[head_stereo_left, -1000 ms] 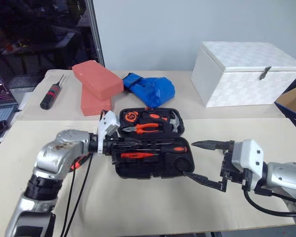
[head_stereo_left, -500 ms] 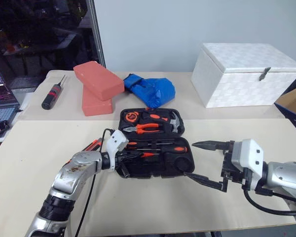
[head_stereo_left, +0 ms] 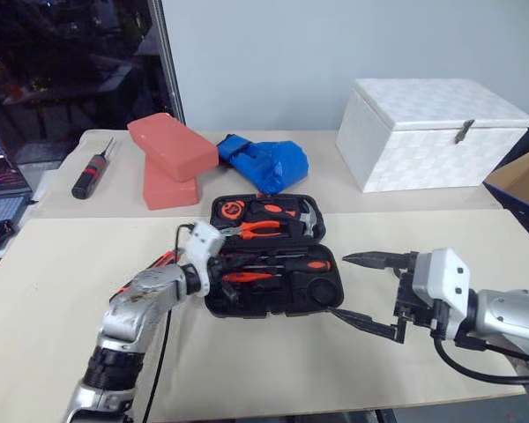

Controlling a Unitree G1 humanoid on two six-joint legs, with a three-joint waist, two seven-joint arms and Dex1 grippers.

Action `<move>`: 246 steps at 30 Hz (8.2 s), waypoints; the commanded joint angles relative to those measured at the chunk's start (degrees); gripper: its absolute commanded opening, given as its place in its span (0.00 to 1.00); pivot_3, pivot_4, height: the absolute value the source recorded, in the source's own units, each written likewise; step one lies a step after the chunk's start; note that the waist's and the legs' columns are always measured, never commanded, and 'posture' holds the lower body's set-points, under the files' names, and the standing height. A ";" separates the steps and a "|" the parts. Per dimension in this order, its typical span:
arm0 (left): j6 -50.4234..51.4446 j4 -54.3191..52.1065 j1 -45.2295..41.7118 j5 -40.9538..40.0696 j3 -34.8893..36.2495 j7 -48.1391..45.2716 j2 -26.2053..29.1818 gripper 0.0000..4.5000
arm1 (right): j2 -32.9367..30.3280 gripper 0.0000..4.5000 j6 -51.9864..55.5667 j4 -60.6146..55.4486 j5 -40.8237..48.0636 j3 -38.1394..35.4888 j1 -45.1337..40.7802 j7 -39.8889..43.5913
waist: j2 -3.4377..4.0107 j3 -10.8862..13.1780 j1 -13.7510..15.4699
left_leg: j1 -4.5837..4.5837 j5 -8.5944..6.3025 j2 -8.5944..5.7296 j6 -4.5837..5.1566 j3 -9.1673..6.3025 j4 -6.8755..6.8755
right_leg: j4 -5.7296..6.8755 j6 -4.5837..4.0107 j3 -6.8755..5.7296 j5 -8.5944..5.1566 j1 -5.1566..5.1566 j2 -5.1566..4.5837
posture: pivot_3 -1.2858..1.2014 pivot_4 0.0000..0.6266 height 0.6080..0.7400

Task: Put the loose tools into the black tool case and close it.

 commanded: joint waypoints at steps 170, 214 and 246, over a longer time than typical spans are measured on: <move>4.50 -14.94 -5.87 -10.99 -12.43 -12.64 10.37 0.84 | -5.92 0.36 8.23 48.38 -22.20 12.07 -18.68 -2.25 | 0.31 0.01 0.05 | -0.25 -0.09 -0.31 0.17 -0.04 -0.37 | -0.18 0.12 0.07 -0.37 -0.11 -0.20 | 0.52 0.24 1.00; -1.86 -20.99 11.63 -11.98 -2.64 -10.93 17.79 0.84 | -5.91 0.55 20.79 21.08 -15.56 37.61 -35.24 18.74 | 0.23 0.18 0.37 | -0.80 -0.08 -0.13 0.14 -0.05 -0.22 | -0.08 0.03 -0.05 -0.26 -0.76 -0.12 | 0.52 0.24 1.00; 18.07 39.77 -32.71 -2.80 2.90 18.62 0.28 0.53 | 23.94 0.34 30.99 73.62 -21.24 17.76 -60.17 -21.15 | 0.11 0.17 -0.66 | -1.20 0.28 -0.40 0.04 -0.10 -0.40 | -0.07 -0.34 -0.02 0.74 -1.02 -0.29 | 0.52 0.24 1.00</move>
